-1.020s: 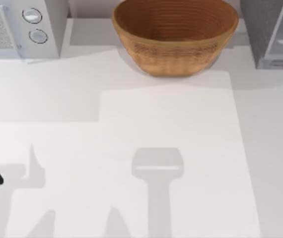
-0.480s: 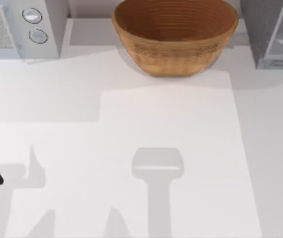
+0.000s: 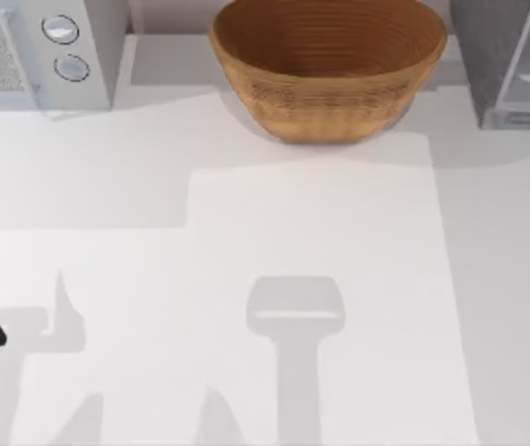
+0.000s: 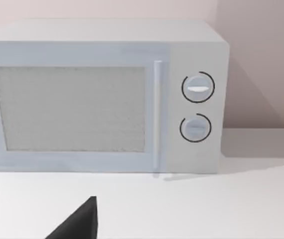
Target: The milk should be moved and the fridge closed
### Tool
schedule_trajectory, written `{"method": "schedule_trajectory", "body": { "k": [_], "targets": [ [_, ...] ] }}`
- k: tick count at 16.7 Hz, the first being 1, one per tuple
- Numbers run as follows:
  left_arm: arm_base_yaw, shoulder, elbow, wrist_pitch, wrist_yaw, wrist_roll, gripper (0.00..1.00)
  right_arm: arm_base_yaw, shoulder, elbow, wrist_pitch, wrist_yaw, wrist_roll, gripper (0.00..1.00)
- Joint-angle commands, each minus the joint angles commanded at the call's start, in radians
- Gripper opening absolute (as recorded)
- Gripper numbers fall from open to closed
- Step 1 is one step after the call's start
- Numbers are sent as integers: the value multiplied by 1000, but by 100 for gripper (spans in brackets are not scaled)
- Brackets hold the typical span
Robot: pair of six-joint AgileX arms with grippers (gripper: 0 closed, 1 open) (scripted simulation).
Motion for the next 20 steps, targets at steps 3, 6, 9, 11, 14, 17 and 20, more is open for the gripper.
{"method": "schedule_trajectory", "body": {
  "k": [3, 6, 9, 11, 14, 17, 20],
  "targets": [
    [0, 0, 0, 0, 0, 0, 100, 96, -19, -24, 178, 37, 186, 100],
    [0, 0, 0, 0, 0, 0, 100, 140, -32, -41, 271, 57, 275, 100],
    [0, 0, 0, 0, 0, 0, 100, 144, -33, -43, 282, 59, 285, 100],
    [0, 0, 0, 0, 0, 0, 100, 124, -24, -62, 296, 60, 281, 100],
    [0, 0, 0, 0, 0, 0, 100, 156, -41, -73, 318, 89, 300, 100],
    [0, 0, 0, 0, 0, 0, 100, 273, -71, -106, 368, 178, 370, 100],
    [0, 0, 0, 0, 0, 0, 100, 423, -108, -144, 422, 287, 463, 100]
  ]
}}
